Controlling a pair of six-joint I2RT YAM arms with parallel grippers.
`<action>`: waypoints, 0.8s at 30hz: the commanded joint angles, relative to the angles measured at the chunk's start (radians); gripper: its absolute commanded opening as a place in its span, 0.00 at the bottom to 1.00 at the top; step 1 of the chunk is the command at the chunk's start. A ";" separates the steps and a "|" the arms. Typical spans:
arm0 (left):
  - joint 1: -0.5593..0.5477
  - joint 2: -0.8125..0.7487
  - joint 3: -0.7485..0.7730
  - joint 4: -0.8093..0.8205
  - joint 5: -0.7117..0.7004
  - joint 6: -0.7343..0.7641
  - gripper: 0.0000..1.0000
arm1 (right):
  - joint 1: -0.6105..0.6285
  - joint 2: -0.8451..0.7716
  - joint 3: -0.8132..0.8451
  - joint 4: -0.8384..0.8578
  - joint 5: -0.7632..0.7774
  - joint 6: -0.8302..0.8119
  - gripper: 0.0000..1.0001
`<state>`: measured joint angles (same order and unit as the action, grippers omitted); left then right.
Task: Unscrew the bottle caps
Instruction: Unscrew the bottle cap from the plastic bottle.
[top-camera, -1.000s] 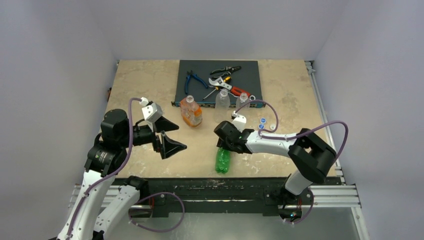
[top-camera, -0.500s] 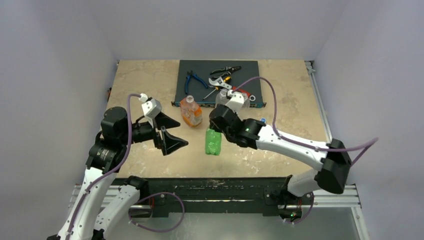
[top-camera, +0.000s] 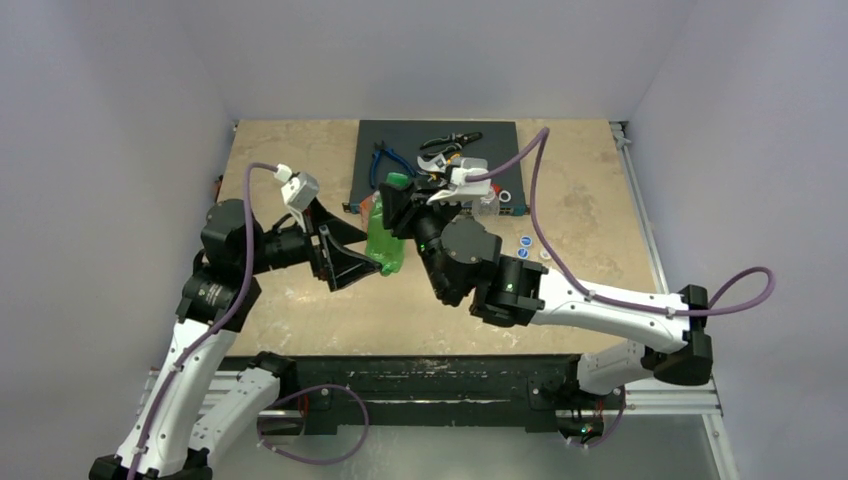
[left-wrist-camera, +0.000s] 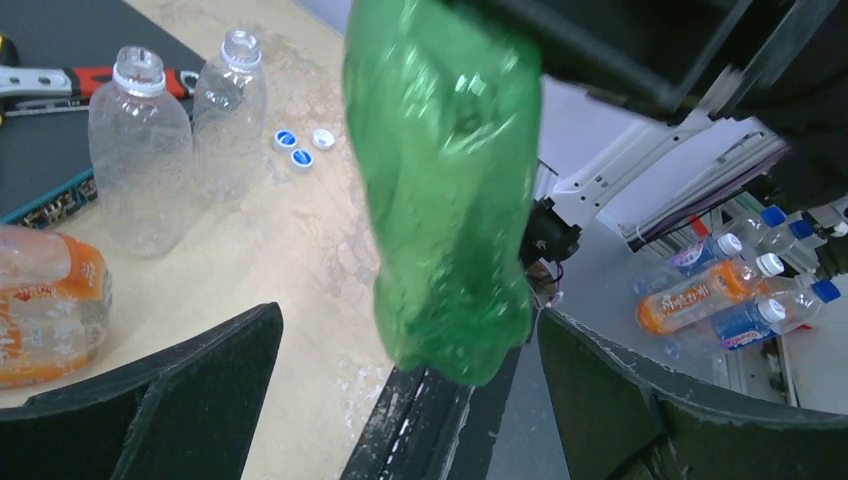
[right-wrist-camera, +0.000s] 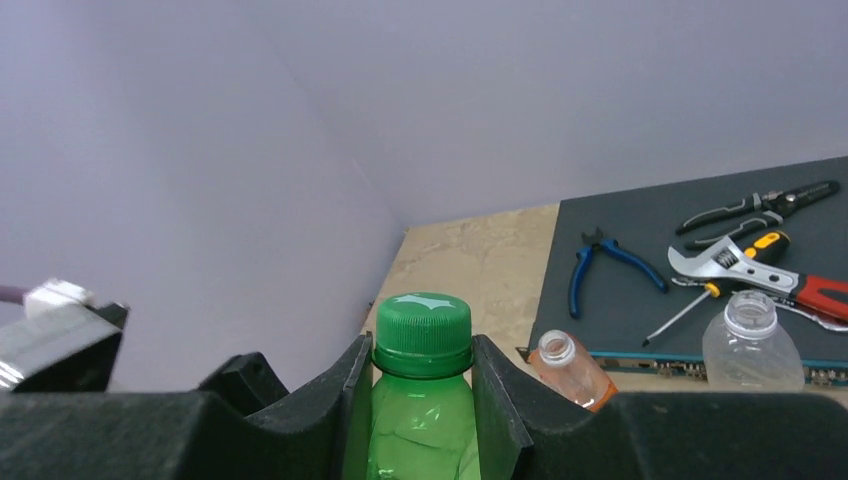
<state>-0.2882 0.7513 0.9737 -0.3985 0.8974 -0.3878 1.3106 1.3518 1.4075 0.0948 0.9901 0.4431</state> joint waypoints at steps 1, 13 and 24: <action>0.000 -0.038 0.036 0.180 0.050 -0.135 1.00 | 0.052 0.047 0.019 0.198 0.100 -0.200 0.14; 0.000 -0.037 0.003 0.160 0.069 -0.035 0.99 | 0.098 0.098 0.036 0.465 0.094 -0.353 0.16; 0.000 -0.021 -0.009 0.169 0.057 -0.028 0.83 | 0.137 0.143 0.021 0.642 0.040 -0.425 0.18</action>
<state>-0.2882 0.7292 0.9707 -0.2684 0.9489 -0.4339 1.4372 1.5005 1.4082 0.6189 1.0489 0.0620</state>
